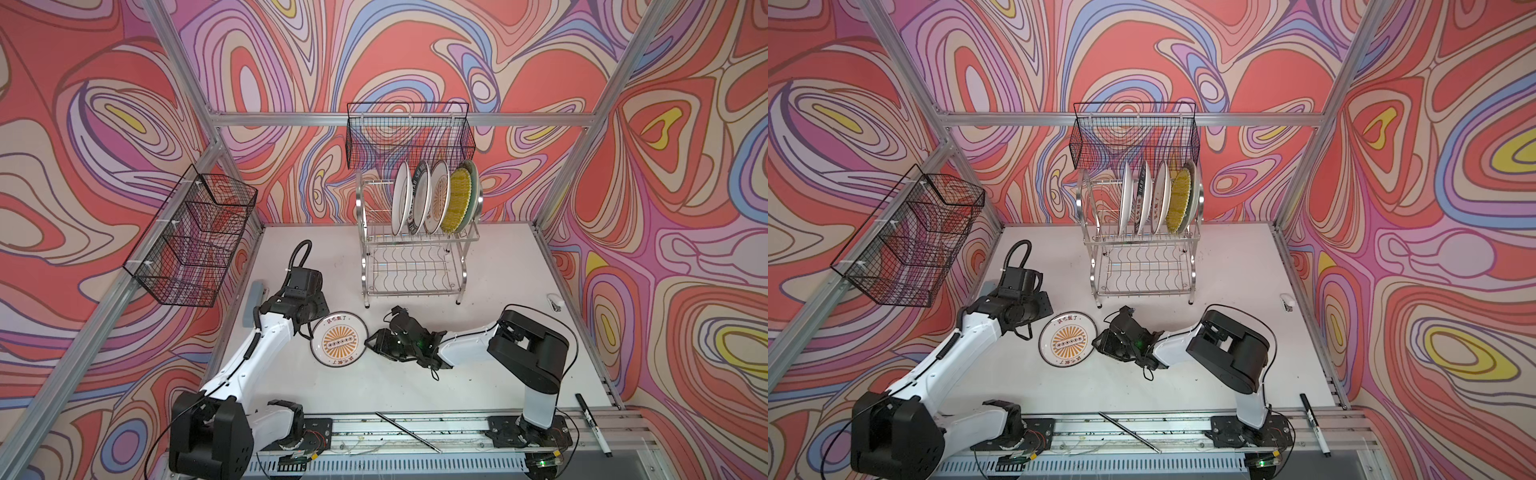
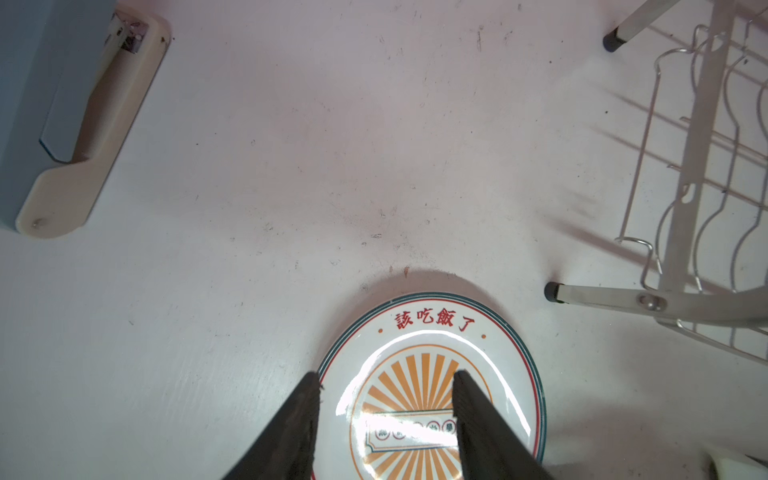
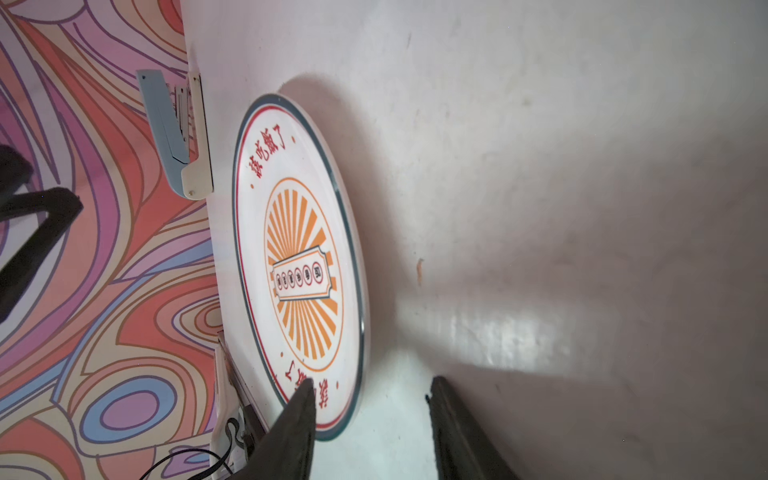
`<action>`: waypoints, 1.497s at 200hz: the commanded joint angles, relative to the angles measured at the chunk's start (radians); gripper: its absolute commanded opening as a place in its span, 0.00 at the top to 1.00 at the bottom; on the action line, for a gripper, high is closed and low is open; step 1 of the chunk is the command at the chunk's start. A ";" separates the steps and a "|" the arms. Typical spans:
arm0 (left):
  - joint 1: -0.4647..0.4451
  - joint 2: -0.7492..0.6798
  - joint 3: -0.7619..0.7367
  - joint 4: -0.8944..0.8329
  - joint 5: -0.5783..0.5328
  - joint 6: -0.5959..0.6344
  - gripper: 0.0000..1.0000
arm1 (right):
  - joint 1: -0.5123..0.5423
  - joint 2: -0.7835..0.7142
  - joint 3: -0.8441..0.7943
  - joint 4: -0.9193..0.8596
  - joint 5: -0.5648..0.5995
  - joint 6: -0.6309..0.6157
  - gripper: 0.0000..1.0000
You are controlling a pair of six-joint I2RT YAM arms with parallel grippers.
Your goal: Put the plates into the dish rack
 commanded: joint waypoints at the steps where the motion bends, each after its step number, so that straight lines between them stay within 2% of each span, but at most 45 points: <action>1: 0.008 -0.059 -0.042 -0.043 0.043 -0.057 0.45 | 0.004 0.040 0.027 0.013 -0.025 -0.010 0.54; 58: 0.009 -0.152 -0.111 -0.061 0.097 -0.113 0.45 | 0.004 0.124 0.070 0.062 -0.049 0.013 0.57; 114: 0.008 -0.186 -0.115 -0.078 0.101 -0.118 0.45 | 0.004 0.221 0.005 0.279 -0.054 0.097 0.72; 131: 0.008 -0.188 -0.111 -0.080 0.102 -0.116 0.45 | 0.004 0.227 -0.002 0.287 -0.051 0.098 0.74; 172: 0.009 -0.195 -0.100 -0.089 0.107 -0.117 0.45 | 0.004 0.229 -0.007 0.293 -0.053 0.096 0.86; 232: 0.008 -0.200 -0.042 -0.112 0.148 -0.122 0.46 | 0.004 0.202 -0.019 0.295 -0.050 0.071 1.00; 264: 0.008 -0.226 0.017 -0.151 0.152 -0.107 0.46 | 0.004 0.137 -0.041 0.279 -0.049 0.050 1.00; 299: 0.007 -0.291 0.080 -0.173 0.157 -0.080 0.45 | 0.004 -0.004 -0.048 0.159 -0.039 -0.016 1.00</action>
